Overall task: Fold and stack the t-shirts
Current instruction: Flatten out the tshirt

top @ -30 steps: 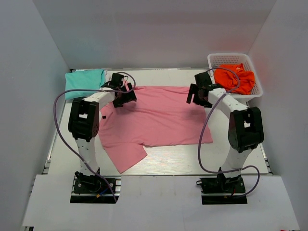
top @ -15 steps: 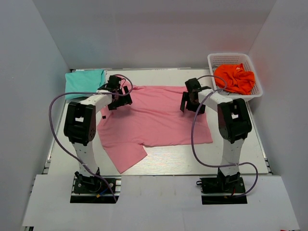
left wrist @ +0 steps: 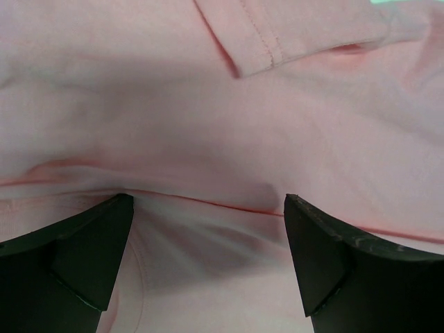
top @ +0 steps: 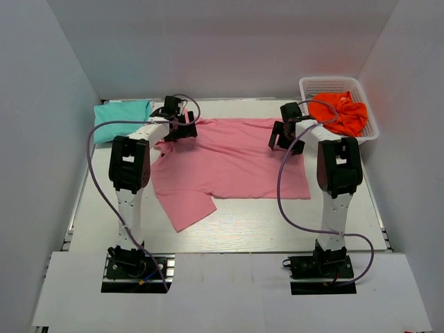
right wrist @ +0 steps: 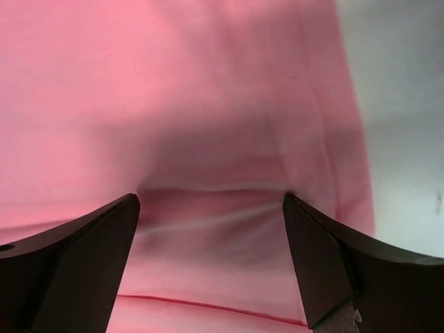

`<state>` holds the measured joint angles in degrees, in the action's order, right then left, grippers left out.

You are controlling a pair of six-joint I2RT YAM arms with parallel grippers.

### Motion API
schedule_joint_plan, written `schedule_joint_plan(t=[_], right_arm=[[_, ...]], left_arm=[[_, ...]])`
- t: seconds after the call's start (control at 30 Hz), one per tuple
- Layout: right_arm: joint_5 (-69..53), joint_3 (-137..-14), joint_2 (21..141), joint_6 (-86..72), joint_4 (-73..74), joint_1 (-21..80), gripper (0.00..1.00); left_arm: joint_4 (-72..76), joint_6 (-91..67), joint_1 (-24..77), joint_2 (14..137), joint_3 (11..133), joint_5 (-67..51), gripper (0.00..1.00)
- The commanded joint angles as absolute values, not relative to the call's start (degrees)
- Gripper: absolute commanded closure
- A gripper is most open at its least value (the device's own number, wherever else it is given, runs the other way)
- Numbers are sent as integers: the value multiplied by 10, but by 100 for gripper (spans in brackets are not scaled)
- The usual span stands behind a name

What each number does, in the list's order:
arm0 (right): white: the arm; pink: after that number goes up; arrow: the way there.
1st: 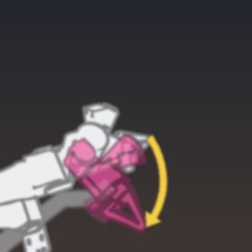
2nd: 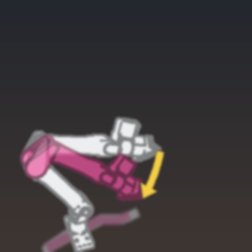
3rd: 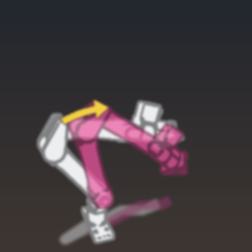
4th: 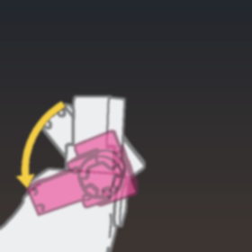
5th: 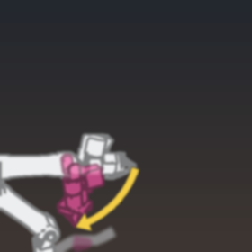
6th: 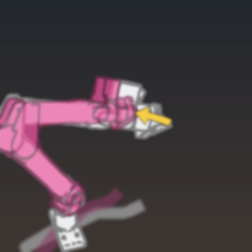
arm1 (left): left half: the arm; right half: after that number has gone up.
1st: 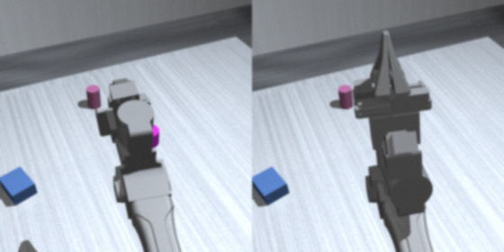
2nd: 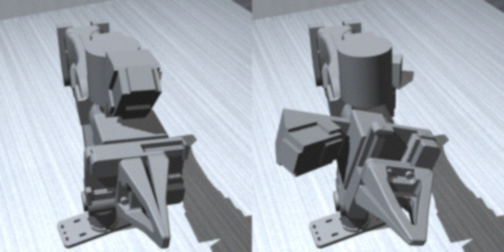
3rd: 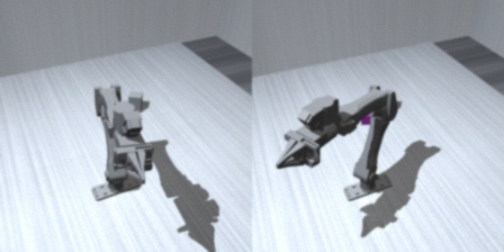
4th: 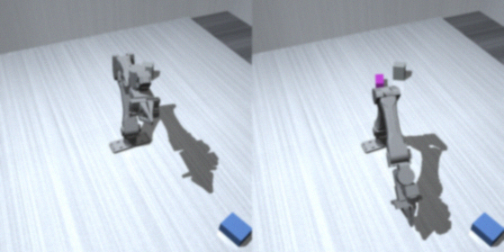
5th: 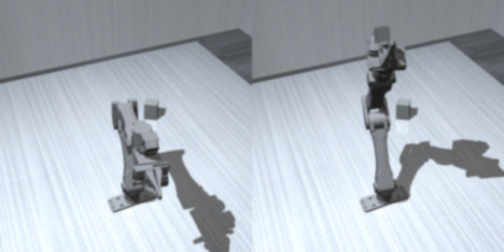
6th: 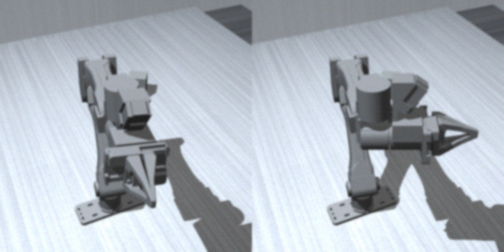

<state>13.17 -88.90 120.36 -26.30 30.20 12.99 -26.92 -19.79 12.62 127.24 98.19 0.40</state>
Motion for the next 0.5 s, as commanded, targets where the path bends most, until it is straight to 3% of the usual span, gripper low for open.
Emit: schedule_joint_plan(t=[0.0, 0.13, 0.3, 0.47], right_arm=[[70, -921, 1197, -190, 270, 134, 10], [66, -897, 1117, -155, 233, 152, 10], [44, -766, 978, -169, 141, 156, 10], [63, -621, 850, -262, 145, 152, 10]], left_arm=[[-299, -168, 126, 1275, 1029, -18, 0], [-304, -168, 139, 1201, 1005, -4, 0], [-340, -218, 139, 1076, 920, -16, 0], [-349, -352, 149, 900, 687, -75, 0]])
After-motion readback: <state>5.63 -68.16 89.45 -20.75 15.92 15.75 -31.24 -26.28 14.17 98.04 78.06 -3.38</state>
